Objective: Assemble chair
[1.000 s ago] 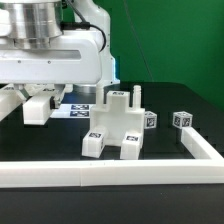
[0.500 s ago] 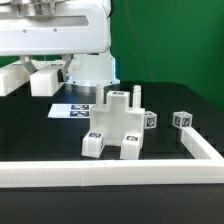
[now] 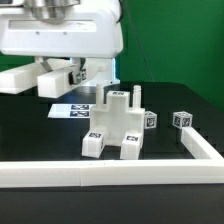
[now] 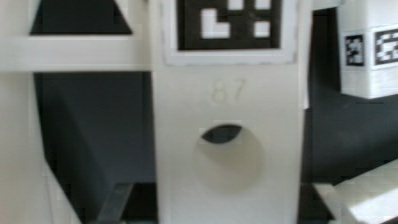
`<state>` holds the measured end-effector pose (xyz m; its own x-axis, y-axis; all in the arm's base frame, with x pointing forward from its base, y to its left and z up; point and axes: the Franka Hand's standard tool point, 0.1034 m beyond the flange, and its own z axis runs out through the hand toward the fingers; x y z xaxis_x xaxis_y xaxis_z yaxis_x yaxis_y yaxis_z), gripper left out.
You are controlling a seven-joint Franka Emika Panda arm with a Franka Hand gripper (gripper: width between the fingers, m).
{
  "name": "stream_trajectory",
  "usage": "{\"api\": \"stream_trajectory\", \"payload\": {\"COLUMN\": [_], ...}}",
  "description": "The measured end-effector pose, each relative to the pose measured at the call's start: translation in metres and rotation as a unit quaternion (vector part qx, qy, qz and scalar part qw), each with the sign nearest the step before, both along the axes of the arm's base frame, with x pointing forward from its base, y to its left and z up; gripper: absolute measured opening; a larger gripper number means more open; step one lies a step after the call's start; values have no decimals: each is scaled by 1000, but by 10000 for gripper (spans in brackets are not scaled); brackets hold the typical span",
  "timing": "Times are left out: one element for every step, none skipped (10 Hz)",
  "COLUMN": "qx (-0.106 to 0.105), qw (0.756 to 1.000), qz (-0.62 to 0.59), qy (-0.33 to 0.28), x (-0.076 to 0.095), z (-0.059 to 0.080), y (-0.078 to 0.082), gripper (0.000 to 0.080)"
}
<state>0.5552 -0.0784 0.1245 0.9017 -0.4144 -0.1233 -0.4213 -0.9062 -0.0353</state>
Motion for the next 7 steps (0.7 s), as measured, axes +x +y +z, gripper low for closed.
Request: {"api": "stream_trajectory", "payload": {"qx": [0,-1,0,1,0,0,0], "qw": [1000,1000,1000,1000,1000,1000,1000], "qz": [7,-1,4,12,11,11,11], "qy": [0,1,-1,-2,-1,0,0], "x": [0,3,6,7,7,6,6], "z": [0,1,5,6,4,4,3], "y": [10,25,48,57,54,54,54], "gripper": [289,289,289,289,289,289,289]}}
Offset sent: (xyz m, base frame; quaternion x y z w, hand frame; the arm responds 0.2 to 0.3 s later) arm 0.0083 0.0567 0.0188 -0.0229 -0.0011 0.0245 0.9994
